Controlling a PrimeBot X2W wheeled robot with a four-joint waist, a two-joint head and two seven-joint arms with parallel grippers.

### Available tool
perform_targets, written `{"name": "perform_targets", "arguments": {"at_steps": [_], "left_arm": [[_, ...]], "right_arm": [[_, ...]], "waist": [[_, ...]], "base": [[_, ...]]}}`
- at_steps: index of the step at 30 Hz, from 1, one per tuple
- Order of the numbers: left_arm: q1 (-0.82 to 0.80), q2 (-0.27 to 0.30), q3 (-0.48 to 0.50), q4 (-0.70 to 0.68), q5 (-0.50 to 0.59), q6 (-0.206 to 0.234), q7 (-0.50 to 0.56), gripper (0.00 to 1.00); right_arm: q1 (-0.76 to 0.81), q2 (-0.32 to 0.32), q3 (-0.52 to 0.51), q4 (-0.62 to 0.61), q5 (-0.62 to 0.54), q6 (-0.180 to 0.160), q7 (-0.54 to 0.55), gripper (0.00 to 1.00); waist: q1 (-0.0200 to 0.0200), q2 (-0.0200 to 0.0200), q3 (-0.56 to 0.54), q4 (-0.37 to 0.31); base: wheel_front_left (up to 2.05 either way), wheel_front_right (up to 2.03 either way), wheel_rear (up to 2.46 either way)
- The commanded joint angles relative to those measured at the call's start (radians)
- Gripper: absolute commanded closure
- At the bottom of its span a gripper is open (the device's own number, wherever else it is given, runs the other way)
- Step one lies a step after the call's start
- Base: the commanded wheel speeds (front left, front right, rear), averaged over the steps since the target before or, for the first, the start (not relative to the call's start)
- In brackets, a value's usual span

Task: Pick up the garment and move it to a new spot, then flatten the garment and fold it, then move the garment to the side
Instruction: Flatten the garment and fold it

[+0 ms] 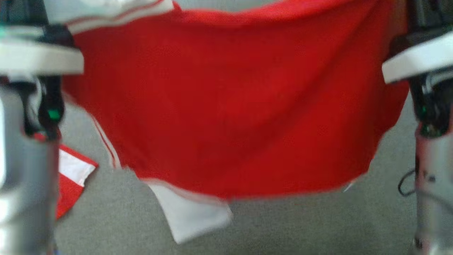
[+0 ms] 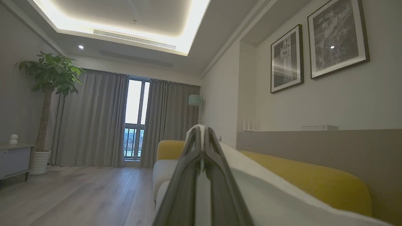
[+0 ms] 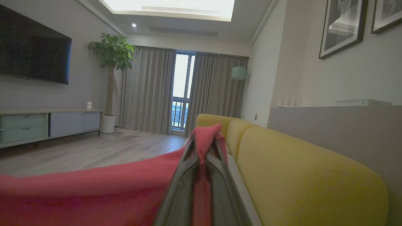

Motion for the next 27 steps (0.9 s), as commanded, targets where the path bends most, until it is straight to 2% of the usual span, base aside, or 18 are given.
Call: {"name": "perform_targets", "arguments": {"at_steps": [1,4,7,11,15,19,24,27], "left_arm": [[-0.138,0.060,0.031,0.026,0.009,-0.019,0.007,1.00],[-0.307,0.086,0.020,0.179,0.022,-0.056,-0.012,1.00],[-0.503,0.097,0.017,0.343,0.037,-0.074,-0.063,1.00],[-0.738,0.114,0.008,0.537,0.074,-0.090,-0.170,1.00],[-0.856,0.102,-0.024,0.679,0.101,-0.104,-0.292,1.00],[-0.845,0.064,-0.066,0.795,0.086,-0.121,-0.342,1.00],[-0.705,0.031,-0.140,0.885,0.088,-0.128,-0.369,1.00],[-0.578,0.035,-0.203,0.906,0.095,-0.130,-0.373,1.00]], "right_arm": [[-0.110,0.001,0.018,0.020,0.002,0.007,0.010,1.00],[-0.270,-0.022,0.021,0.171,-0.008,0.007,-0.014,1.00],[-0.475,-0.031,0.013,0.344,-0.025,0.007,-0.083,1.00],[-0.732,-0.018,-0.044,0.570,-0.074,0.007,-0.226,1.00],[-0.846,-0.003,-0.105,0.757,-0.121,0.007,-0.372,1.00],[-0.837,-0.002,-0.156,0.926,-0.142,0.007,-0.421,1.00],[-0.741,-0.025,-0.180,1.110,-0.149,0.007,-0.376,1.00],[-0.671,-0.033,-0.158,1.199,-0.132,0.007,-0.338,1.00]], "waist": [[0.0000,0.0000,0.094,0.007],[0.0000,0.0000,0.188,0.015],[0.0000,0.0000,0.267,0.026],[0.0000,0.0000,0.343,0.039],[0.0000,0.0000,0.366,0.058],[0.0000,0.0000,0.373,0.084],[0.0000,0.0000,0.351,0.122],[0.0000,0.0000,0.323,0.138]], "base": [[0.00,0.00,0.00],[0.00,0.00,0.00],[0.00,0.00,0.00],[0.00,0.00,0.00],[0.00,0.00,0.00],[0.00,0.00,0.00],[0.00,0.00,0.00],[0.00,0.00,0.00]]}}
